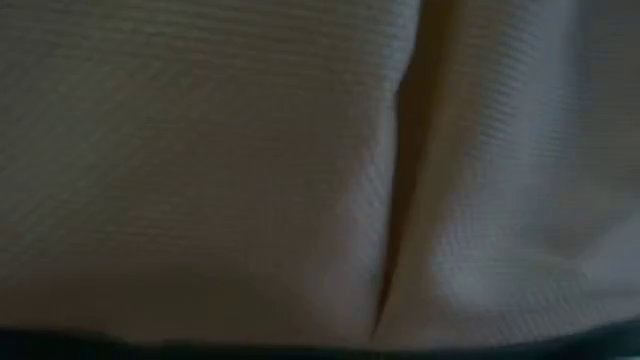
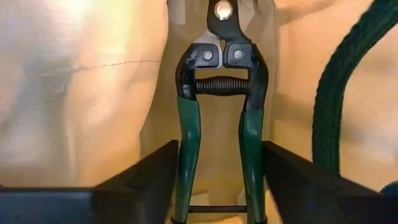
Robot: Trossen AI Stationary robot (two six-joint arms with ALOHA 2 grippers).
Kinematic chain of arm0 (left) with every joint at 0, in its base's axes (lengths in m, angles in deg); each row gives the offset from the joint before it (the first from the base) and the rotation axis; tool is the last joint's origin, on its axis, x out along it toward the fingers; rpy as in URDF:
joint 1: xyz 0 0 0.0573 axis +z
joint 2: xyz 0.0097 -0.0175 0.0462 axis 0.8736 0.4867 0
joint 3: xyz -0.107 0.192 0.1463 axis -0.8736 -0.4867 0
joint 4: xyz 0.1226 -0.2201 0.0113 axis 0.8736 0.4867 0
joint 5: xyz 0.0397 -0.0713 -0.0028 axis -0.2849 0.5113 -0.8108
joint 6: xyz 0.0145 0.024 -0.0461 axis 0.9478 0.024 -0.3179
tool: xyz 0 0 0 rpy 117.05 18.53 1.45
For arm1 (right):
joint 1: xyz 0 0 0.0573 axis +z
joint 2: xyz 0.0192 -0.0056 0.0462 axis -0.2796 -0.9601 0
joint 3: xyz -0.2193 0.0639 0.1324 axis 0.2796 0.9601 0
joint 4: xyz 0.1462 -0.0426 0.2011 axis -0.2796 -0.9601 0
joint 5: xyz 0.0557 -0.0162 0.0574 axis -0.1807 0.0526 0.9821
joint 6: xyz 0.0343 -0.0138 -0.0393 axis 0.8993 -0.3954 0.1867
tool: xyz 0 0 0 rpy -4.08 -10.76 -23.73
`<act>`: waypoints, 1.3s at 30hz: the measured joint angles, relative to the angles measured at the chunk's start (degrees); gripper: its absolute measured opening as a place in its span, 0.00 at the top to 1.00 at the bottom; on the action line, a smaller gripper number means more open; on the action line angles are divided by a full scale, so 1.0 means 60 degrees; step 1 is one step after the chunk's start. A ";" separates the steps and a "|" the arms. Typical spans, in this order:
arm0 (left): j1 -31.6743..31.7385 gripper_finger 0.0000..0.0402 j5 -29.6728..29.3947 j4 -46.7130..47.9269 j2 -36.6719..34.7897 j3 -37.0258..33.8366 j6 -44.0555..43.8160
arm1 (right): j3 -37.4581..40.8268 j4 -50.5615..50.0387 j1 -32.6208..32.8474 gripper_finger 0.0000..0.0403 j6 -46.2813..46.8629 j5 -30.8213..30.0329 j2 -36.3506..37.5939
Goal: Pick & Place Garden tools in Gardening bag
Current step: Put the right green fruit pruner into the brown gardening bag, then put the green fruit pruner into the brown gardening bag
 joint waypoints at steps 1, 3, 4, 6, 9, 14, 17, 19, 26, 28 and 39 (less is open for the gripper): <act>0.0004 0.36 0.0001 -0.0003 -0.0019 0.0000 -0.0120 | 0.0000 -0.0045 0.0000 0.48 0.0001 0.0000 -0.0001; 0.0006 0.26 0.0012 0.0074 -0.0034 0.0067 -0.0291 | 0.0000 -0.0095 0.0000 0.48 0.0000 0.0000 -0.0001; 0.0006 0.22 0.0012 0.0186 -0.0034 0.0171 -0.0334 | 0.0000 -0.0107 0.0000 0.48 0.0000 0.0000 -0.0005; 0.0006 0.18 0.0014 0.0430 -0.0034 0.0495 -0.0327 | 0.0000 -0.0158 -0.0004 0.48 0.0000 0.0000 -0.0015; 0.0002 0.17 0.0009 0.0895 -0.0042 0.1096 -0.0330 | 0.0000 -0.0231 -0.0004 0.48 0.0000 0.0000 -0.0020; -0.0022 0.19 -0.0325 0.1651 -0.0247 0.2085 -0.0538 | 0.0000 -0.0304 -0.0004 0.48 0.0000 0.0000 -0.0038; -0.0058 0.19 -0.0394 0.1560 -0.0652 0.1969 -0.1031 | 0.0000 -0.0368 -0.0004 0.48 0.0000 0.0000 -0.0038; -0.0089 0.19 -0.0556 0.1662 -0.0901 0.2074 -0.1263 | 0.0000 -0.0370 -0.0004 0.48 0.0000 0.0000 -0.0038; -0.0125 0.19 -0.1985 0.2113 -0.1795 0.2116 -0.2954 | 0.0004 -0.0410 -0.0004 0.48 0.0000 0.0000 -0.0038; -0.0125 0.19 -0.2397 0.2662 -0.1959 0.2127 -0.3647 | 0.0002 -0.0406 -0.0004 0.48 0.0002 0.0000 -0.0038; -0.0861 0.23 -0.3376 0.4204 -0.2061 0.0775 -0.7482 | 0.0004 -0.0413 -0.0022 0.48 0.0237 -0.0299 -0.0221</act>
